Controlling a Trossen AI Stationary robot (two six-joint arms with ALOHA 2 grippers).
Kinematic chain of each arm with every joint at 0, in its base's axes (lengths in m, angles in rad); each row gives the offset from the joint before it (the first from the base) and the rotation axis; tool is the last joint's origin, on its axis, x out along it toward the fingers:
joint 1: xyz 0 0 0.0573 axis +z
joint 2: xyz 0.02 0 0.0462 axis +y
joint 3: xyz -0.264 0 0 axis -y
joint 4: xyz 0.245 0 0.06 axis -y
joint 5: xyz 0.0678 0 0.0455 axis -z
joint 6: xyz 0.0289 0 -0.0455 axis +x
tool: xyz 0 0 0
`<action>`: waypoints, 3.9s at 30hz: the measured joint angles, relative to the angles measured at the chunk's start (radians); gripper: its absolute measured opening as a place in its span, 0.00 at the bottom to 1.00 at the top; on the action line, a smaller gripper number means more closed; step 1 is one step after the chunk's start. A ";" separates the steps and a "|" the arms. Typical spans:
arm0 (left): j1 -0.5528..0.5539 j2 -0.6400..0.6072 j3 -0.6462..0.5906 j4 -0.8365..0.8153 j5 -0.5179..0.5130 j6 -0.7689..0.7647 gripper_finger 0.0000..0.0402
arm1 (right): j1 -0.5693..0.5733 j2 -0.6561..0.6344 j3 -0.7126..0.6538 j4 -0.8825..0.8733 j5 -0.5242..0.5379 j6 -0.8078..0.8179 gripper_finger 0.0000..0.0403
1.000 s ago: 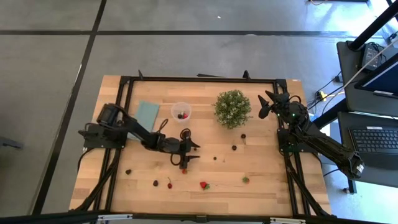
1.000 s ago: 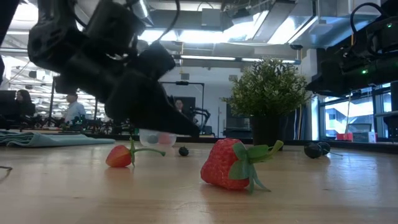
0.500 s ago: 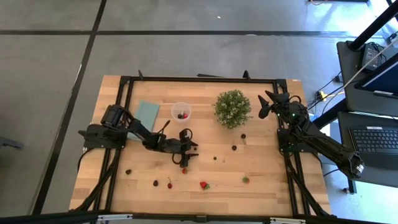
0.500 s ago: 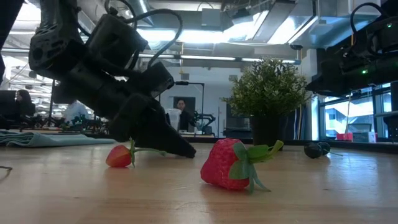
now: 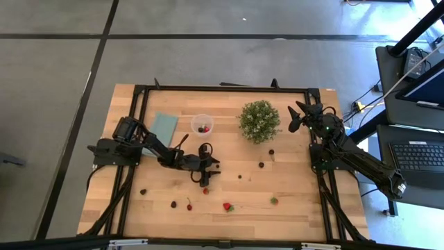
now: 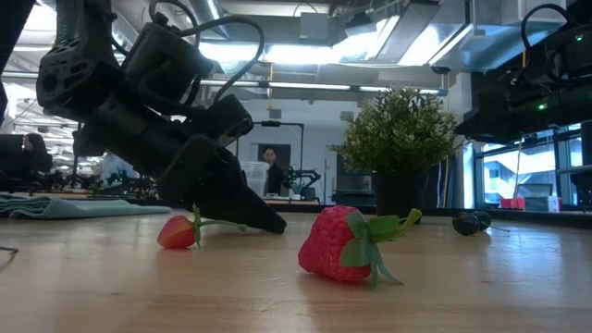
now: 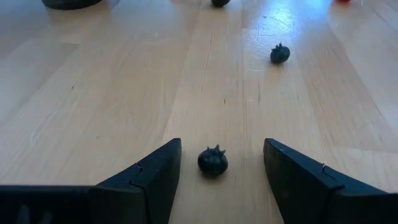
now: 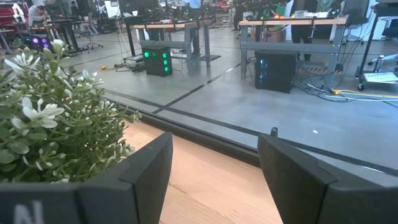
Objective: Pick and placing Produce into tupperware
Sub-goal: Put the blue berry into the transparent container
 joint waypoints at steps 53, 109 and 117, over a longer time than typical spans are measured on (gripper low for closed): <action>-0.009 -0.003 0.000 -0.107 -0.011 -0.108 0.09 | 0.000 0.000 0.000 0.000 0.000 0.000 0.59; 0.584 -0.437 0.391 -1.408 0.219 -0.048 0.09 | 0.000 0.000 0.000 0.000 0.000 -0.005 0.59; 0.585 -0.409 0.391 -1.391 0.219 -0.047 0.18 | 0.000 0.000 0.000 0.000 0.000 -0.005 0.59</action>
